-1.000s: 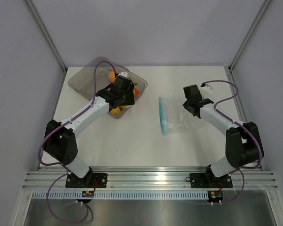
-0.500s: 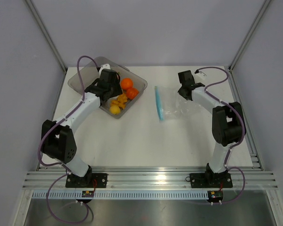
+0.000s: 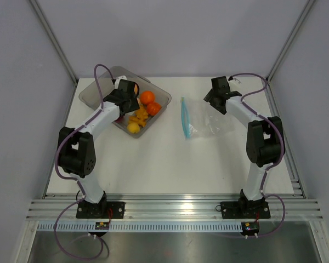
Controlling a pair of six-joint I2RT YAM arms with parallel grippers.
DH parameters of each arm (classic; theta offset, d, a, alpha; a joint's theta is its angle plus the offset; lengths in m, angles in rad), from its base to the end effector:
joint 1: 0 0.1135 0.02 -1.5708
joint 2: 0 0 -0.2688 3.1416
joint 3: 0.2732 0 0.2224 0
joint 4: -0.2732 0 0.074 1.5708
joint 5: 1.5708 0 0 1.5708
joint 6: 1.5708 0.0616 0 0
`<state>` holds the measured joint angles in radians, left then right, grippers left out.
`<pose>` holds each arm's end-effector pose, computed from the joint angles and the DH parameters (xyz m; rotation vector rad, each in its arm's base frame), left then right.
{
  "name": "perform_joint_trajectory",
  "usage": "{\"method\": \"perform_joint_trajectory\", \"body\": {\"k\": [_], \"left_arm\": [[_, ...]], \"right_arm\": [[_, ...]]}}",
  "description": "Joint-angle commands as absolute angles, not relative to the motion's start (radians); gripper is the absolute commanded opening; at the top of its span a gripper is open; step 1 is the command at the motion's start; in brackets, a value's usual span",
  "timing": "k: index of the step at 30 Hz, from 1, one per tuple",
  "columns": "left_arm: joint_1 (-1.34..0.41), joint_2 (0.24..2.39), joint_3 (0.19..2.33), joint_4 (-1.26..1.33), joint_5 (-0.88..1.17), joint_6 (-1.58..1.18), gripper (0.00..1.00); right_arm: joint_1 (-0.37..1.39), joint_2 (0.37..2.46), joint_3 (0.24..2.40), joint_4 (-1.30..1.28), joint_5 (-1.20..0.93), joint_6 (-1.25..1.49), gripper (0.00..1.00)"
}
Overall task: Open the zip-top bag and remove the fake food
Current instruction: Place the fake vegetable in the bin, then reset both arms
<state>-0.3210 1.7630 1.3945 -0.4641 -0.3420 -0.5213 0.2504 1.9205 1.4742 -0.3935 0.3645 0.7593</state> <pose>0.3686 -0.1008 0.2585 -0.3889 2.3093 -0.0013 0.4114 0.0825 0.2298 0.7471 2.2183 0.0556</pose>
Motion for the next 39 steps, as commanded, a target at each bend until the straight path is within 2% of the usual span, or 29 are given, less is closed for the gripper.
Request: {"method": "perform_joint_trajectory", "body": {"k": [1, 8, 11, 17, 27, 33, 39], "left_arm": [[-0.304, 1.77, 1.448, -0.44, -0.361, -0.505, 0.53], [-0.287, 1.819, 1.473, -0.465, -0.302, -0.532, 0.6], [-0.285, 1.838, 1.477, -0.466, -0.29, -0.549, 0.62], [-0.285, 1.873, 1.503, -0.502, -0.308, -0.554, 0.72], [-0.285, 1.715, 1.361, -0.46, -0.29, -0.577, 0.99], [-0.287, 1.504, 1.151, -0.345, -0.227, -0.594, 0.99], [-0.298, 1.31, 0.965, -0.261, -0.112, -0.655, 0.99]], "right_arm": [[0.25, 1.853, 1.499, -0.425, 0.387, 0.736, 0.8], [0.252, 1.692, 1.404, -0.405, 0.305, 0.706, 0.81], [0.252, 1.599, 1.319, -0.364, 0.258, 0.715, 0.81], [0.252, 1.408, 1.132, -0.258, 0.148, 0.729, 0.81], [0.255, 1.25, 1.006, -0.212, -0.041, 0.71, 0.83], [0.255, 1.105, 0.893, -0.093, -0.198, 0.641, 0.89], [0.256, 0.886, 0.787, -0.115, -0.193, 0.612, 0.94]]}}
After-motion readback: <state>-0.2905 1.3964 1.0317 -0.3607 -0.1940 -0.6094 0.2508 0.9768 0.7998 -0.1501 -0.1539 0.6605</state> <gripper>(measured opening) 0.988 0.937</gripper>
